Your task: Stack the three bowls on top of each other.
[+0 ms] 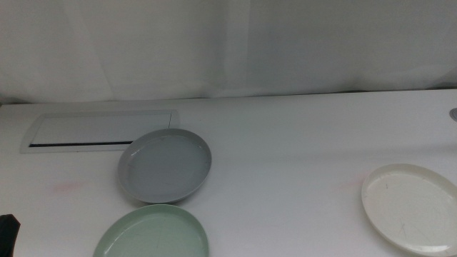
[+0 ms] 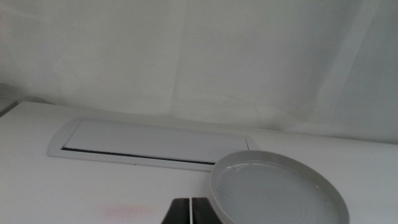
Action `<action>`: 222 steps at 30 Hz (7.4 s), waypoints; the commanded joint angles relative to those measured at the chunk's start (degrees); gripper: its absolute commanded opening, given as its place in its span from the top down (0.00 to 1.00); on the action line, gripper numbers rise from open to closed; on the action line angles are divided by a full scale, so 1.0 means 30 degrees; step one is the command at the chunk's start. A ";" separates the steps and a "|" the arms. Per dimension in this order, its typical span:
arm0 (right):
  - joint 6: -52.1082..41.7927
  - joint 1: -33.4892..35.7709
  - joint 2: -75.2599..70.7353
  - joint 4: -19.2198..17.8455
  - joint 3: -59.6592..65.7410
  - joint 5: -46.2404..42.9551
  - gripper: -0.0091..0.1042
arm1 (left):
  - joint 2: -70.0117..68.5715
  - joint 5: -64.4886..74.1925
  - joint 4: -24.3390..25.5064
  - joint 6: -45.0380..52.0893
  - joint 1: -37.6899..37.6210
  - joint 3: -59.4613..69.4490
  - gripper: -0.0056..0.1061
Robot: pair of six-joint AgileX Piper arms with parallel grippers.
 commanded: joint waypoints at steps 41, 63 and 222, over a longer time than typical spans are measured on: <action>0.1410 -0.0096 -0.0085 0.0485 0.0768 -0.1222 0.01 | 0.5468 1.8197 -0.0581 -0.0238 0.0043 -1.3004 0.13; 0.1410 -0.0096 -0.0085 0.0485 0.0768 -0.1222 0.01 | 1.5922 1.7472 -0.2631 0.2284 0.0026 -1.3136 0.17; 0.1410 -0.0096 -0.0085 0.0485 0.0768 -0.1141 0.01 | 3.0081 1.2312 -0.1027 0.1260 -0.1500 -2.2800 0.13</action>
